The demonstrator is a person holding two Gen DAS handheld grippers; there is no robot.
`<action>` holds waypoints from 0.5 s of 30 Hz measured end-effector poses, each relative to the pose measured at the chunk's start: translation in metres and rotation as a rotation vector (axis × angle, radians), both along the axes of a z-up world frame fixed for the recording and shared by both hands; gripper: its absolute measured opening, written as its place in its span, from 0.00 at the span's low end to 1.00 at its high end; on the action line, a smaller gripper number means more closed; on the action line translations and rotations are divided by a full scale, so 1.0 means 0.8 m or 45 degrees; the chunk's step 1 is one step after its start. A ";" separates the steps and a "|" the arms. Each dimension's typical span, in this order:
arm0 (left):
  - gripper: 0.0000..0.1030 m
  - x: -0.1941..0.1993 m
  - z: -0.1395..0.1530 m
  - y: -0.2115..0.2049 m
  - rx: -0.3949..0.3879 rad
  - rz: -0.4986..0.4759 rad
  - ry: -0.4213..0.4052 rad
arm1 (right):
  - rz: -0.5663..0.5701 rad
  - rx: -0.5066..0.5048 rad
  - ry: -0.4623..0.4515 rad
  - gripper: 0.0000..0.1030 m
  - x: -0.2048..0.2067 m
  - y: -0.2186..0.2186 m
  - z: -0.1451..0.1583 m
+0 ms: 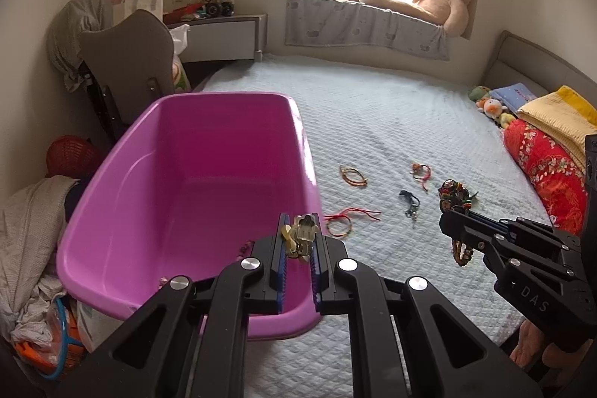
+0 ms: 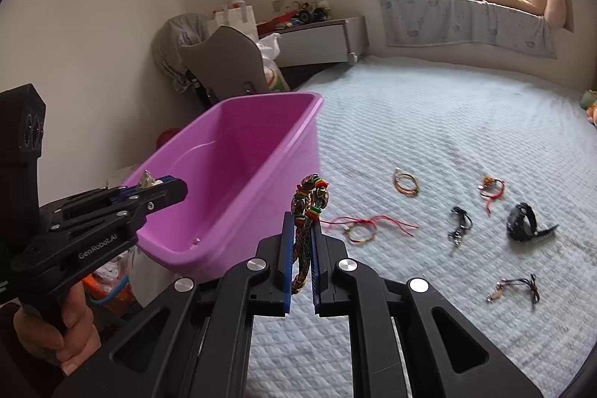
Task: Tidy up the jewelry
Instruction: 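Grasp the yellow flower earring with the left gripper while the right gripper carries the braided bracelet to the tub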
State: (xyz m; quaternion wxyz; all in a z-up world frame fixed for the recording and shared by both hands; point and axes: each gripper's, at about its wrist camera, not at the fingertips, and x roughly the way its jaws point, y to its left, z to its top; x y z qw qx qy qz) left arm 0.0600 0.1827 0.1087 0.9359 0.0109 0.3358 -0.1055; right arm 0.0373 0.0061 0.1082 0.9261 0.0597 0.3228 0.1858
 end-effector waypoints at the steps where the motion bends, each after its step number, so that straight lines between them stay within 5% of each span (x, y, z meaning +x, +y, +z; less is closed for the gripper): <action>1: 0.10 0.004 0.001 0.011 0.014 0.022 0.001 | 0.022 0.011 -0.002 0.08 0.005 0.012 0.003; 15: 0.10 0.060 -0.036 0.113 0.071 0.146 0.052 | 0.174 0.057 0.055 0.08 0.049 0.155 -0.002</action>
